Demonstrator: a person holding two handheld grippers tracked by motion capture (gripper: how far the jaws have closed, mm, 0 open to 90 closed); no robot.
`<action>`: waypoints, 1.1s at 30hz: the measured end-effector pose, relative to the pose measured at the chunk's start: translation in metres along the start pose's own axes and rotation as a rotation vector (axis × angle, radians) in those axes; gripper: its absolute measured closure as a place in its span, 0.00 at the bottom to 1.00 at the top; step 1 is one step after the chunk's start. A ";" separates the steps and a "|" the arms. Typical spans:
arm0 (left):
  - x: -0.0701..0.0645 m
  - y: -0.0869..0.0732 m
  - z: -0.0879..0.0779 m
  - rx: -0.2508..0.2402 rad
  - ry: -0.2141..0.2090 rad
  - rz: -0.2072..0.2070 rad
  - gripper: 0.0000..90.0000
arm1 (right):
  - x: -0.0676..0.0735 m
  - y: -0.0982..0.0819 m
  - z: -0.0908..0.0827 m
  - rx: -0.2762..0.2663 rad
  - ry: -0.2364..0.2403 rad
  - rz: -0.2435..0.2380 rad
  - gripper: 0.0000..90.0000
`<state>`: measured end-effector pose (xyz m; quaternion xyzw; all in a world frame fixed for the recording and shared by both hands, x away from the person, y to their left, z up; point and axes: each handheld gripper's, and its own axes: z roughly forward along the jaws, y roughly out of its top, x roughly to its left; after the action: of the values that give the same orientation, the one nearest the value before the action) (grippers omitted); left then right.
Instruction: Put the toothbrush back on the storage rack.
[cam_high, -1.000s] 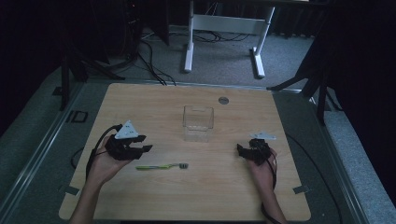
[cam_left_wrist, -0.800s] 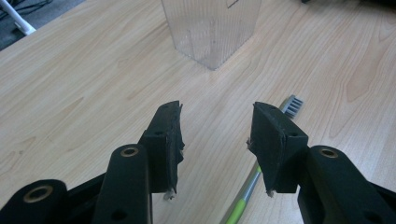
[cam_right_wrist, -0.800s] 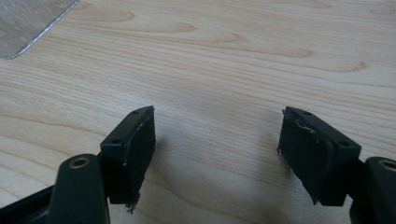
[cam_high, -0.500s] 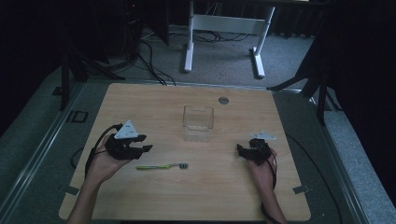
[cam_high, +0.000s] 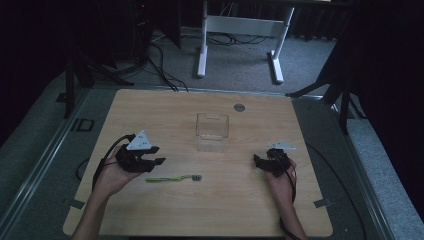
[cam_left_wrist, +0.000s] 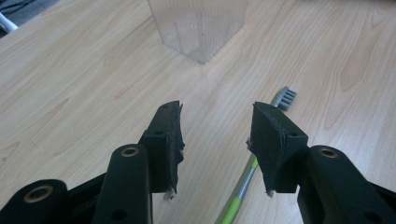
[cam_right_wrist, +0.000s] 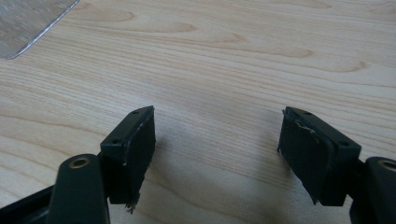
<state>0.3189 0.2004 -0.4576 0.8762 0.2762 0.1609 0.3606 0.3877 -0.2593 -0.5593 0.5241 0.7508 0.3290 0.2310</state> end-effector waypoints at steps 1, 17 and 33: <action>0.000 0.000 0.001 0.006 -0.002 0.001 0.59 | 0.000 0.000 0.000 0.000 0.000 0.000 0.30; -0.004 -0.001 0.007 0.018 -0.030 0.042 0.60 | 0.000 0.000 0.000 0.000 0.000 0.000 0.30; -0.006 0.001 0.013 0.039 -0.103 0.050 0.62 | 0.000 0.000 0.000 0.000 0.000 -0.001 0.30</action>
<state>0.3201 0.1892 -0.4663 0.8969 0.2385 0.1191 0.3529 0.3877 -0.2594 -0.5594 0.5239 0.7509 0.3290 0.2312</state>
